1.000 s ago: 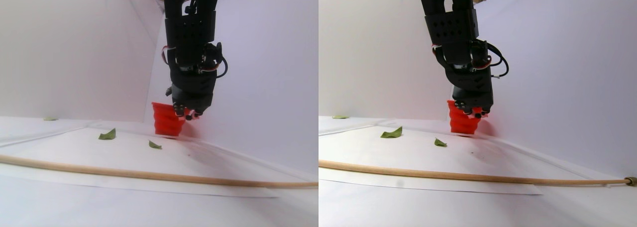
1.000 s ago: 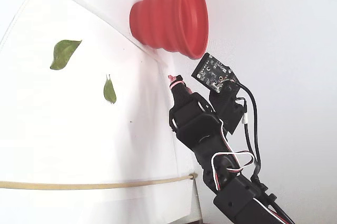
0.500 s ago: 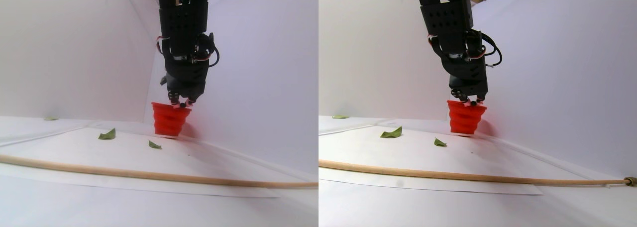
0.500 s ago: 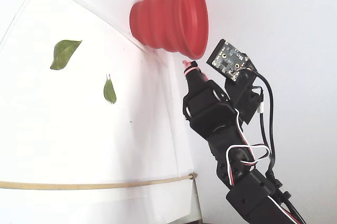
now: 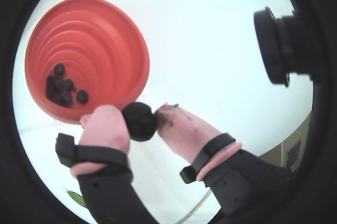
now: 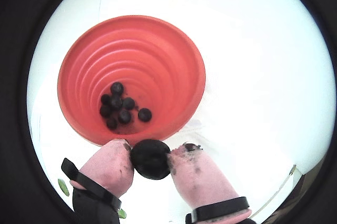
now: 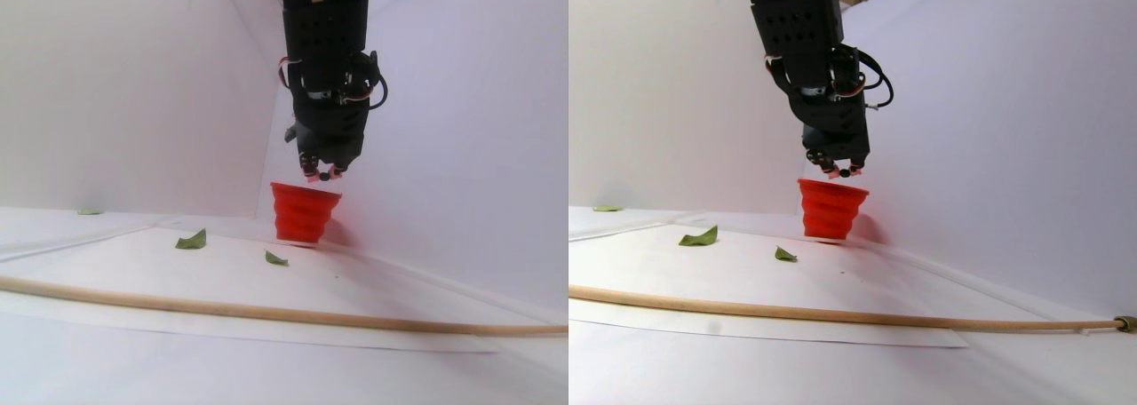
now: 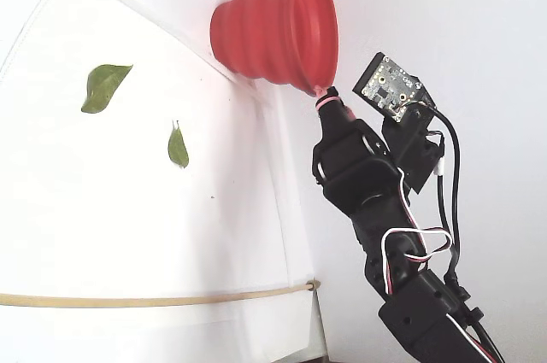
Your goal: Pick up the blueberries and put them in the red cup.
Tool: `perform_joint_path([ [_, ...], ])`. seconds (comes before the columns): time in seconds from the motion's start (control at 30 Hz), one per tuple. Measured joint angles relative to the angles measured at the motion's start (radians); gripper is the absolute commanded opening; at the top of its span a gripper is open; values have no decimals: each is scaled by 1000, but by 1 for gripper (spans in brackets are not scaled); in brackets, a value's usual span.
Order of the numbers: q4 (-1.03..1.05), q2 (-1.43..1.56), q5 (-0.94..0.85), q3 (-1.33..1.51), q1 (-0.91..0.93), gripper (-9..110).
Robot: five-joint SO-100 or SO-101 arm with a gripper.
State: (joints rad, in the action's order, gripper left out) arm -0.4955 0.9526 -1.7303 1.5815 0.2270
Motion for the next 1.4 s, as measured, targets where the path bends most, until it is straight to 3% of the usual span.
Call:
perform_joint_path([
  [1.4, 12, -115, 48, -261, -40, 17],
])
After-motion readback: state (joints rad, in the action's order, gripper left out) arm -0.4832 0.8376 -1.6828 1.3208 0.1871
